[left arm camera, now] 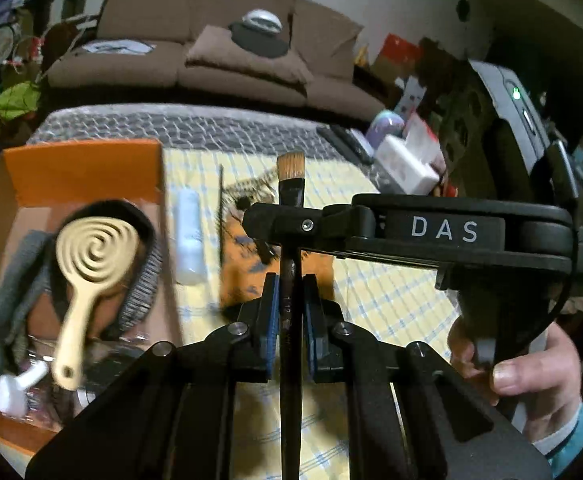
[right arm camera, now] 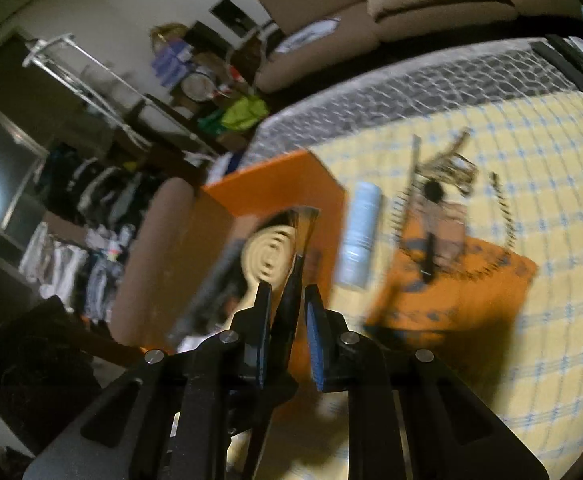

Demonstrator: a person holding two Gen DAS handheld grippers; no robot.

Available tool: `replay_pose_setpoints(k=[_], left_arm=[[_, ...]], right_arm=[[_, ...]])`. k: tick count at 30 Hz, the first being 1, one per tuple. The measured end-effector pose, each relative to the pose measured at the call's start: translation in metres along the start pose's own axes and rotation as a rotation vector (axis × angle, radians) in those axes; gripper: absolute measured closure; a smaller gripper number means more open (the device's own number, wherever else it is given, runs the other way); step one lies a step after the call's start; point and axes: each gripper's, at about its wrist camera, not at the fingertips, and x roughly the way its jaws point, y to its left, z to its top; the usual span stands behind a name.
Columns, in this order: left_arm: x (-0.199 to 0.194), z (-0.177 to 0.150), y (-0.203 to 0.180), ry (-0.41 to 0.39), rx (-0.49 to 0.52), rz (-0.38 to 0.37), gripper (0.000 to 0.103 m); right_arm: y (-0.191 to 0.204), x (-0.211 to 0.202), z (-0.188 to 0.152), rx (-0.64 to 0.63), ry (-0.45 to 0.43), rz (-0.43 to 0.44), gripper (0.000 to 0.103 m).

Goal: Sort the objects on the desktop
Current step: 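Carry the paintbrush into the orange box and open the left gripper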

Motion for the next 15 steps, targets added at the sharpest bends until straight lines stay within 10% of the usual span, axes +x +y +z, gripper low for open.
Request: replay_pose_setpoints(k=[5,7,15], left_arm=[[-0.03,0.014,0.026,-0.046,-0.014,0.024,0.092],[-0.041,0.021,0.038,-0.061,-0.018,0.043,0.092],[-0.061,0.038,0.107,-0.088,-0.11,0.116,0.092]], right_arm=[[0.028,0.014,0.011,0.006,-0.02,0.067,0.076],[0.033,0.022,0.015,0.038,-0.025,0.098,0.037],[0.06,0.049,0.017,0.044,-0.039,0.172,0.037]])
